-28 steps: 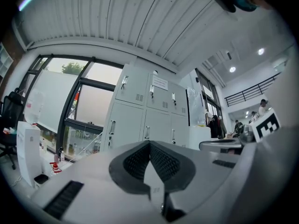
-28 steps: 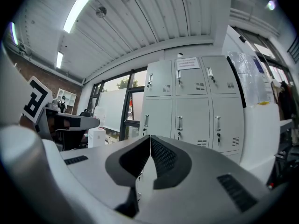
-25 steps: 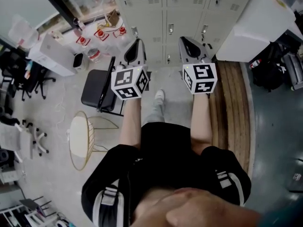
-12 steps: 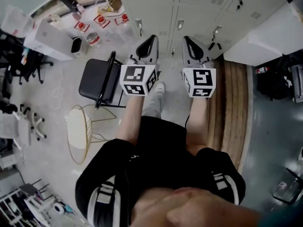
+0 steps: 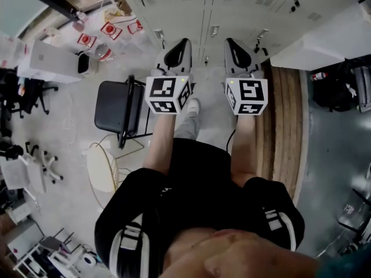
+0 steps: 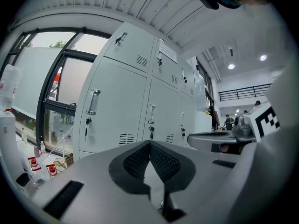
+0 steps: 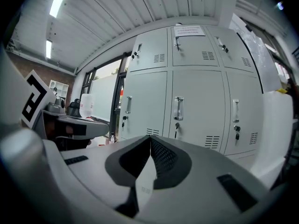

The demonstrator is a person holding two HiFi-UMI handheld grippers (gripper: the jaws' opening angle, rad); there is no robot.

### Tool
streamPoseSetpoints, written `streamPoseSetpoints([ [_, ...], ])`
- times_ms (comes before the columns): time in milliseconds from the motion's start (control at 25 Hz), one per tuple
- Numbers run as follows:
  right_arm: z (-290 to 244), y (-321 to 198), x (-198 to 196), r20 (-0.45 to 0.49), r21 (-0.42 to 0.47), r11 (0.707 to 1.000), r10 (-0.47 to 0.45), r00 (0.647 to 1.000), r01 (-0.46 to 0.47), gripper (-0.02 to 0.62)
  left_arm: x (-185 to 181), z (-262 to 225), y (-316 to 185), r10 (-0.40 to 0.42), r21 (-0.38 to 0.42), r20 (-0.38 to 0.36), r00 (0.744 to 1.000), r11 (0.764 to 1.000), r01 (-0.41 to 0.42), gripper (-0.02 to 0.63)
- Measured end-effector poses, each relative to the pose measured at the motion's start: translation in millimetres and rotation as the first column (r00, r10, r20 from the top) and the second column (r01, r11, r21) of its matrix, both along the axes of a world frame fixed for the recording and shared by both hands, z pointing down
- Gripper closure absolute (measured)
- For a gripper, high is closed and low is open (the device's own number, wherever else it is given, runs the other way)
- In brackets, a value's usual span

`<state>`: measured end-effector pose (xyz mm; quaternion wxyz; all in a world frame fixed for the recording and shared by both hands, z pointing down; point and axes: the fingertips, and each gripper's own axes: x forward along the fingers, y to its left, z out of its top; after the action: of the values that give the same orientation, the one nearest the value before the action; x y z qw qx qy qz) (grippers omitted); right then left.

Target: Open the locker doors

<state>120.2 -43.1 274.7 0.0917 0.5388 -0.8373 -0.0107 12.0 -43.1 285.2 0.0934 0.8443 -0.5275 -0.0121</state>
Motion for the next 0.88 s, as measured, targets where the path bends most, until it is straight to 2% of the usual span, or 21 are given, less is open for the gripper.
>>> streamPoseSetpoints([
  [120, -6, -27, 2, -0.008, 0.007, 1.000, 0.025, 1.000, -0.025, 0.575, 3, -2, -27, 0.007, 0.008, 0.001, 1.000, 1.000, -0.007, 0.597],
  [280, -8, -66, 9, -0.035, -0.001, 0.995, 0.103, 0.994, -0.103, 0.575, 10, -9, -63, 0.053, 0.041, 0.005, 0.999, 0.998, -0.053, 0.597],
  [600, -2, -120, 6, -0.022, -0.056, 0.991, 0.117, 0.993, -0.118, 0.575, 18, -10, -116, 0.077, 0.056, 0.017, 0.997, 0.995, -0.078, 0.597],
  [880, 1, -156, 8, 0.002, -0.066, 0.989, 0.130, 0.991, -0.130, 0.574, 26, -6, -148, 0.102, 0.040, 0.039, 0.994, 0.994, -0.104, 0.597],
])
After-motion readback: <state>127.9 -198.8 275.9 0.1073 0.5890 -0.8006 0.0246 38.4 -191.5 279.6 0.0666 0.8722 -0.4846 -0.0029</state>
